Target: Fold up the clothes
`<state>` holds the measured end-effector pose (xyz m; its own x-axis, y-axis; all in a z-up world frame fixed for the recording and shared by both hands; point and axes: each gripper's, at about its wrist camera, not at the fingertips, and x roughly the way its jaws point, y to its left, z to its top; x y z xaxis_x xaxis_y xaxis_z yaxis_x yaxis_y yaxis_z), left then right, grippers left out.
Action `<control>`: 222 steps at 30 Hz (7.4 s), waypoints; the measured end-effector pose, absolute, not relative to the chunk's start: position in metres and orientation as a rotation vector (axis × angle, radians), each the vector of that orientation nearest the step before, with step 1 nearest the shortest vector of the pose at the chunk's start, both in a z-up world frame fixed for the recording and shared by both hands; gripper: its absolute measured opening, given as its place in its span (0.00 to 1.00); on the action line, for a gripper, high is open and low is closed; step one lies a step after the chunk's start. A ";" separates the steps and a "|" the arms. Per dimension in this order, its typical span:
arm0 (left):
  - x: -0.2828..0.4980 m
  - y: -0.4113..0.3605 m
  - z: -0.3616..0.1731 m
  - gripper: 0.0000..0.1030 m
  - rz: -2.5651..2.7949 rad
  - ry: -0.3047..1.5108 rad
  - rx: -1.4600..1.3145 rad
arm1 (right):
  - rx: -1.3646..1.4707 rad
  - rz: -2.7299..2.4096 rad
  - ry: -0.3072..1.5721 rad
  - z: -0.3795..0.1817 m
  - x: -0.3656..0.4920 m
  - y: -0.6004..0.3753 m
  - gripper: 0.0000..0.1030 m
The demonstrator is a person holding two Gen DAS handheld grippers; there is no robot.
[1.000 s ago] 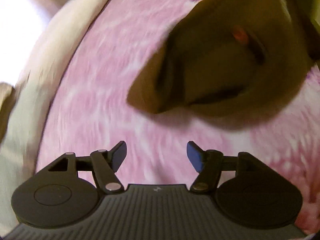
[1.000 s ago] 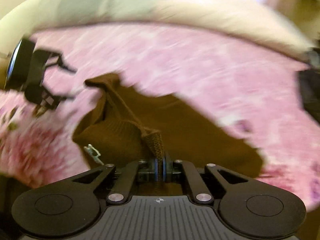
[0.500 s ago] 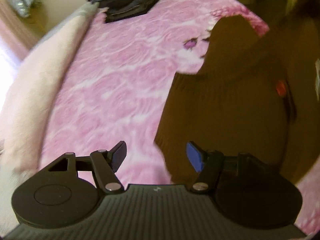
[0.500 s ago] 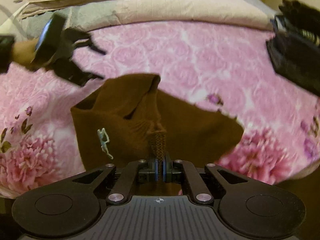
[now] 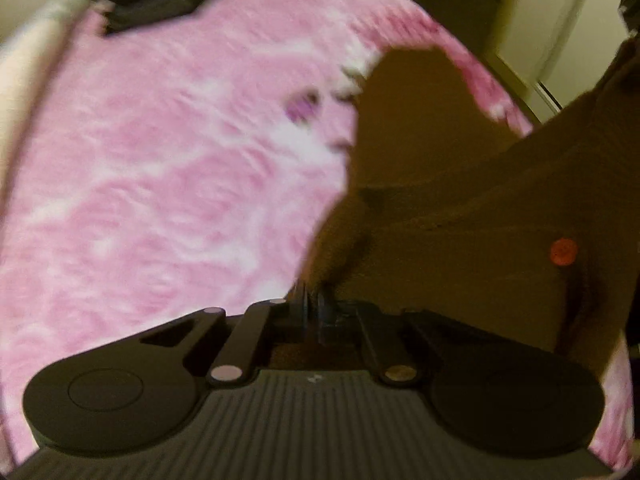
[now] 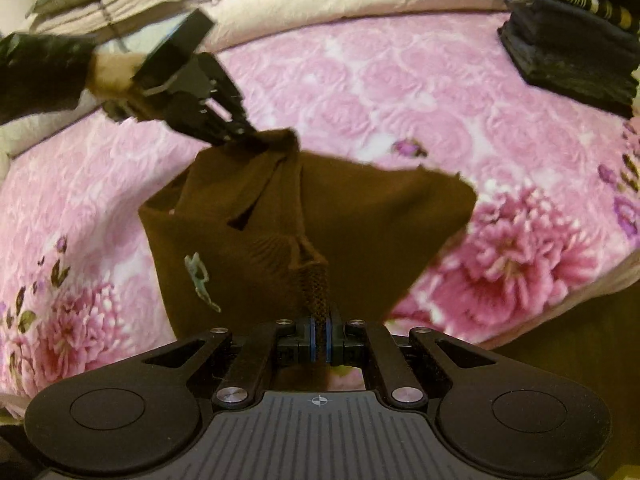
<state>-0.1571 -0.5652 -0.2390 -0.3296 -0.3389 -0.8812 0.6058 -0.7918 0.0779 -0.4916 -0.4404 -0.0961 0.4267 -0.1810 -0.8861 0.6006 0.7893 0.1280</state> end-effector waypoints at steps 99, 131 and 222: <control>-0.270 -0.223 -0.233 0.03 -1.103 0.828 0.961 | 0.114 -0.490 1.287 -0.205 -0.556 -0.542 0.07; -0.272 -0.204 -0.225 0.19 -1.146 0.860 0.959 | 0.262 -0.553 1.264 -0.198 -0.564 -0.522 0.84; -0.276 -0.229 -0.263 0.03 -1.199 0.545 1.138 | -0.662 0.119 1.058 -0.263 -0.518 -0.437 0.60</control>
